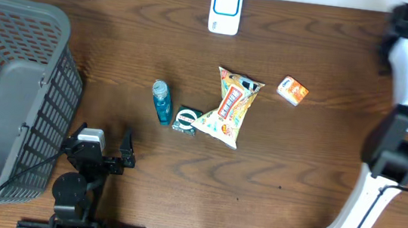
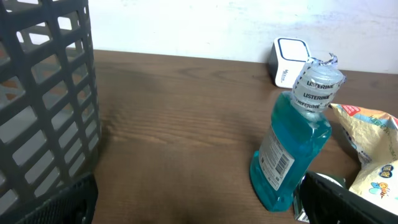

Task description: Scan the item barcode

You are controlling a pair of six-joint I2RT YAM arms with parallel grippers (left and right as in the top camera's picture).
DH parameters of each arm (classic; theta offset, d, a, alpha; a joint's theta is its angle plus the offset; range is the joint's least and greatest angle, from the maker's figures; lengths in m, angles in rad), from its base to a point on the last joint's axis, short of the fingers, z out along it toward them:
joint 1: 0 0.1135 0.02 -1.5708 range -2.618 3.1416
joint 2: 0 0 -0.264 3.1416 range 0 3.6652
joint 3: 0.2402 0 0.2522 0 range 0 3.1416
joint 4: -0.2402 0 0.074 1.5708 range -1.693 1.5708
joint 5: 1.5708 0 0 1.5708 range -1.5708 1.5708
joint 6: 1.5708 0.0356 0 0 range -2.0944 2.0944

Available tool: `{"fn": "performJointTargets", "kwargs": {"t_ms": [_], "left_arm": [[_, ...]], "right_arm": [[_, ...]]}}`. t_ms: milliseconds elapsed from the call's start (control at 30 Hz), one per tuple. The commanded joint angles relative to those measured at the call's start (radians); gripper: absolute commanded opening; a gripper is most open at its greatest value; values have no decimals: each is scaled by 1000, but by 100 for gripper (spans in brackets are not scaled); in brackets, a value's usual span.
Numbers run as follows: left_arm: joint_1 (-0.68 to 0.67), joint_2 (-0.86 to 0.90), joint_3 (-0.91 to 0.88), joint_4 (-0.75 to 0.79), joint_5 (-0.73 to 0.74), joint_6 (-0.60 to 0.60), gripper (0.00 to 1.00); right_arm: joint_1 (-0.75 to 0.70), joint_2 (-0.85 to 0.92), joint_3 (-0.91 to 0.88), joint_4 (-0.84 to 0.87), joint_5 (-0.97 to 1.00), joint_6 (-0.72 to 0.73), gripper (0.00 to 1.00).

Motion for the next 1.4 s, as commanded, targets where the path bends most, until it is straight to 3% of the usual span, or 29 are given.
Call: {"fn": "performJointTargets", "kwargs": {"t_ms": [0,100,267,400,467,633,733,800,1100,1367], "left_arm": [[5,-3,-16,-26,13,13,100],[5,-3,-16,-26,13,13,100],[5,-3,-16,-26,13,13,100],[5,-3,-16,-26,13,13,100],[5,-3,-16,-26,13,13,100],[5,-3,-16,-26,13,13,100],[5,-3,-16,-26,13,13,100],[5,-3,-16,-26,13,13,100],[5,-3,-16,-26,13,13,100],[5,-3,-16,-26,13,13,100]], "right_arm": [[-114,0,-37,-7,-147,12,1],[-200,0,-67,-7,-237,-10,2],[-289,-3,-79,-6,-323,-49,47],[-309,-29,-58,-4,-409,-141,73],[-305,-62,-53,-2,-444,-167,79],[-269,-188,-53,-3,-575,-183,83],[-218,-284,-53,-18,-684,-198,93],[-173,-333,-53,-45,-737,-198,95],[142,-373,-63,-186,-898,-461,89],[377,-360,-299,-146,-885,-399,81]]}}
